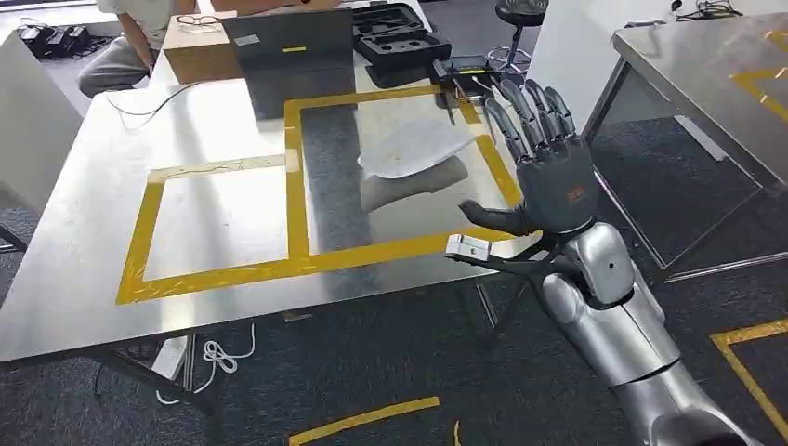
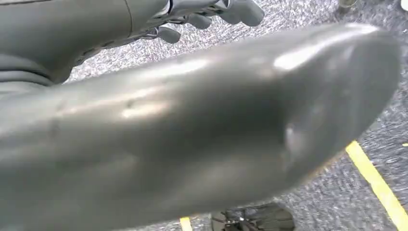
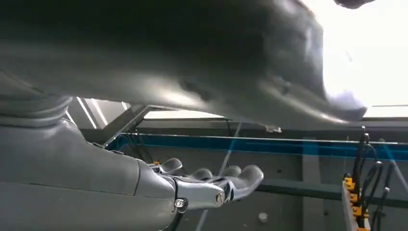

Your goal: Take the parts from the cabinet and place them on the table.

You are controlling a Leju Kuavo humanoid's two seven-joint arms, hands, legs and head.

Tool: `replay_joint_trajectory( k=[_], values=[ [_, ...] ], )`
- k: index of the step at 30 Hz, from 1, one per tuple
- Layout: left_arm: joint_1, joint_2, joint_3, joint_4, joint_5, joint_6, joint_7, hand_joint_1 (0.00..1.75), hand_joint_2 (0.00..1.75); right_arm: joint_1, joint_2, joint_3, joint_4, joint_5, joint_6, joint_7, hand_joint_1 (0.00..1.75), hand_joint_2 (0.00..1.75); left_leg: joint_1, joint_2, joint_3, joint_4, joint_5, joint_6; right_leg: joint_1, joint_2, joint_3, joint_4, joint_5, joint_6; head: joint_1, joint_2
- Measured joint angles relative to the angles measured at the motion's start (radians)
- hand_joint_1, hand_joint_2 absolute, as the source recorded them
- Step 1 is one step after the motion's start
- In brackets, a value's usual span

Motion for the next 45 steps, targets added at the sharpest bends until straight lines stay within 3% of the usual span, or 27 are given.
replay_joint_trajectory(
  k=[2,3,5,7,8,9,10,12,13,14,18,20,22,24,25,27,29,30,31,34,35,36,39,40,42,44,45],
  values=[
    [0.001,0.002,0.002,0.0,0.011,0.0,-0.004,0.0,0.0,-0.016,0.019,0.002,0.001,0.009,0.008,0.0,0.0,0.0,0.001,0.001,-0.003,-0.007,0.012,-0.014,0.003,0.001,-0.006,-0.007,0.005,-0.011,0.0,0.0],
    [0.002,0.011,0.006,0.0,0.016,0.0,-0.005,0.0,0.0,-0.024,0.034,0.004,0.002,0.011,0.011,-0.001,0.0,0.0,-0.002,0.002,-0.009,-0.004,0.01,-0.019,-0.011,-0.001,-0.007,-0.02,0.018,-0.019,0.0,0.0],
    [0.003,0.012,0.011,0.001,0.021,-0.004,-0.006,0.0,0.0,-0.048,0.058,0.007,0.008,0.015,0.018,-0.002,0.0,0.0,0.002,-0.001,-0.04,0.069,-0.067,-0.032,-0.012,-0.002,-0.02,-0.024,0.033,-0.032,-0.005,0.0],
    [0.003,0.018,0.018,0.0,0.023,-0.005,-0.007,0.0,0.0,-0.058,0.073,0.01,0.017,0.016,0.018,-0.003,0.0,0.0,0.008,-0.001,-0.095,0.223,-0.155,-0.044,-0.012,-0.003,-0.039,-0.023,0.046,-0.032,-0.006,0.0],
    [0.004,0.021,0.019,0.0,0.024,-0.005,-0.007,0.0,0.0,-0.059,0.079,0.011,0.021,0.016,0.018,-0.003,0.0,0.0,0.01,-0.001,-0.112,0.284,-0.176,-0.048,-0.012,-0.004,-0.05,-0.021,0.053,-0.031,-0.006,0.0],
    [0.005,0.022,0.02,0.0,0.024,-0.005,-0.007,0.0,0.0,-0.058,0.082,0.013,0.024,0.015,0.018,-0.003,0.0,0.0,0.011,-0.001,-0.106,0.295,-0.17,-0.051,-0.013,-0.004,-0.059,-0.019,0.059,-0.028,-0.006,0.0],
    [0.006,0.023,0.024,0.0,0.026,-0.005,-0.007,0.0,0.0,-0.059,0.086,0.015,0.028,0.013,0.016,-0.007,0.0,0.0,0.013,-0.001,-0.078,0.261,-0.146,-0.052,-0.014,-0.004,-0.067,-0.018,0.064,-0.025,-0.006,0.0],
    [0.006,0.024,0.025,0.0,0.029,-0.003,-0.01,0.0,0.0,-0.064,0.092,0.017,0.034,0.008,0.012,-0.009,0.0,0.0,0.018,0.0,0.034,0.088,-0.081,-0.054,-0.018,-0.005,-0.079,-0.012,0.071,-0.017,-0.006,0.0],
    [0.005,0.024,0.025,0.0,0.03,-0.002,-0.01,0.0,0.0,-0.067,0.097,0.017,0.036,0.007,0.01,-0.008,0.0,0.0,0.02,0.0,0.089,-0.005,-0.083,-0.054,-0.018,-0.005,-0.083,-0.007,0.074,-0.012,-0.006,0.0],
    [0.005,0.024,0.026,0.0,0.031,-0.001,-0.011,0.0,0.0,-0.069,0.1,0.017,0.036,0.008,0.006,-0.005,0.0,0.0,0.011,-0.006,0.1,-0.006,-0.078,-0.041,-0.016,-0.003,-0.089,-0.006,0.079,-0.004,-0.005,0.0],
    [0.008,0.023,0.027,0.001,0.026,0.003,-0.008,0.0,0.0,-0.066,0.109,0.019,0.039,0.016,-0.003,-0.002,0.0,0.0,0.012,-0.007,0.075,-0.014,-0.063,-0.005,-0.017,-0.002,-0.097,-0.008,0.097,0.023,-0.005,0.0],
    [0.008,0.023,0.027,0.001,0.02,0.003,-0.002,0.0,0.0,-0.065,0.109,0.018,0.039,0.017,-0.004,-0.002,0.0,0.0,0.014,-0.003,0.061,-0.016,-0.047,0.012,-0.02,-0.001,-0.127,0.059,0.023,0.033,-0.004,0.0],
    [0.008,0.024,0.027,0.001,0.017,0.003,0.0,0.0,0.0,-0.058,0.107,0.017,0.039,0.016,-0.004,-0.002,0.0,0.0,0.012,0.0,0.042,-0.015,-0.034,0.017,-0.02,-0.001,-0.182,0.211,-0.07,0.04,-0.004,0.0],
    [0.008,0.024,0.027,0.001,0.01,0.003,0.002,0.0,0.0,-0.046,0.099,0.013,0.039,0.016,-0.004,-0.003,0.0,0.0,0.008,-0.001,0.022,-0.012,-0.02,0.019,-0.02,-0.001,-0.206,0.306,-0.098,0.039,-0.004,0.0],
    [0.008,0.023,0.027,0.001,0.009,0.003,0.002,0.0,0.0,-0.041,0.094,0.009,0.039,0.014,-0.006,-0.003,0.0,0.0,0.006,-0.001,0.012,-0.009,-0.015,0.019,-0.019,-0.001,-0.181,0.281,-0.077,0.036,-0.004,0.0],
    [0.007,0.021,0.027,0.001,0.009,0.003,0.002,0.0,0.0,-0.039,0.09,0.0,0.039,0.012,-0.006,-0.006,0.0,0.0,0.002,-0.001,-0.001,-0.005,-0.007,0.016,-0.012,-0.001,-0.072,0.12,-0.013,0.02,-0.004,0.0],
    [0.007,0.016,0.027,0.001,0.009,0.003,0.002,0.0,0.0,-0.041,0.089,-0.004,0.039,0.01,-0.006,-0.006,0.0,0.0,0.004,0.0,-0.003,-0.003,-0.001,0.014,-0.003,-0.001,0.0,0.007,-0.006,0.004,-0.004,0.0],
    [0.007,0.013,0.027,0.001,0.009,0.003,0.002,0.0,0.0,-0.039,0.088,-0.006,0.038,0.01,-0.006,-0.006,0.0,0.0,0.0,0.0,-0.007,-0.004,0.004,0.008,-0.001,-0.003,0.009,-0.008,-0.018,-0.001,-0.006,0.0],
    [0.007,0.013,0.027,0.001,0.009,0.003,0.002,0.0,0.0,-0.038,0.086,-0.008,0.038,0.009,-0.008,-0.006,0.0,0.0,0.004,0.0,-0.005,-0.007,0.009,0.001,0.005,-0.003,-0.001,-0.005,0.007,-0.001,-0.002,0.0],
    [0.007,0.011,0.027,0.001,0.009,0.003,0.0,0.0,0.0,-0.04,0.081,-0.01,0.038,0.01,-0.005,-0.009,0.0,0.0,0.004,0.002,-0.008,-0.016,0.026,-0.019,0.004,-0.002,-0.004,-0.024,0.018,-0.021,0.0,0.0],
    [0.007,0.012,0.027,0.001,0.009,0.003,-0.001,0.0,0.0,-0.041,0.081,-0.01,0.038,0.009,-0.004,-0.009,0.0,0.0,0.006,0.001,-0.016,-0.005,0.013,-0.023,-0.005,-0.006,-0.004,-0.034,0.031,-0.024,0.0,0.0],
    [0.008,0.011,0.027,0.001,0.009,0.003,-0.001,0.0,0.0,-0.042,0.081,-0.01,0.038,0.01,-0.002,-0.009,0.0,0.0,0.005,0.0,-0.029,0.025,-0.027,-0.028,-0.005,-0.006,-0.01,-0.038,0.039,-0.033,-0.002,0.0],
    [0.007,0.011,0.027,0.002,0.008,0.003,-0.002,0.0,0.0,-0.037,0.079,-0.01,0.039,0.01,-0.002,-0.009,0.0,0.0,0.013,0.0,-0.105,0.25,-0.161,-0.044,-0.006,-0.006,-0.041,-0.034,0.059,-0.035,-0.005,0.0],
    [0.008,0.011,0.027,0.002,0.008,0.003,-0.002,0.0,0.0,-0.036,0.079,-0.01,0.039,0.011,-0.002,-0.009,0.0,0.0,0.014,0.0,-0.111,0.29,-0.17,-0.047,-0.008,-0.006,-0.051,-0.032,0.064,-0.033,-0.006,0.0],
    [0.007,0.012,0.027,0.002,0.008,0.003,-0.002,0.0,0.0,-0.035,0.077,-0.01,0.039,0.012,-0.002,-0.009,0.0,0.0,0.016,0.0,-0.057,0.23,-0.125,-0.051,-0.012,-0.006,-0.071,-0.023,0.073,-0.026,-0.005,0.0],
    [0.007,0.013,0.027,0.001,0.008,0.003,-0.007,0.0,0.0,-0.038,0.075,-0.01,0.039,0.01,-0.001,-0.013,0.0,0.0,0.02,0.002,0.067,0.04,-0.066,-0.053,-0.017,-0.006,-0.084,-0.012,0.079,-0.018,-0.006,0.0],
    [0.005,0.012,0.027,0.001,0.01,0.003,-0.01,0.0,0.0,-0.04,0.075,-0.011,0.039,0.01,0.0,-0.016,0.0,0.0,0.017,0.001,0.099,-0.014,-0.095,-0.05,-0.014,-0.006,-0.091,-0.008,0.082,-0.012,-0.006,0.0]
  ],
)
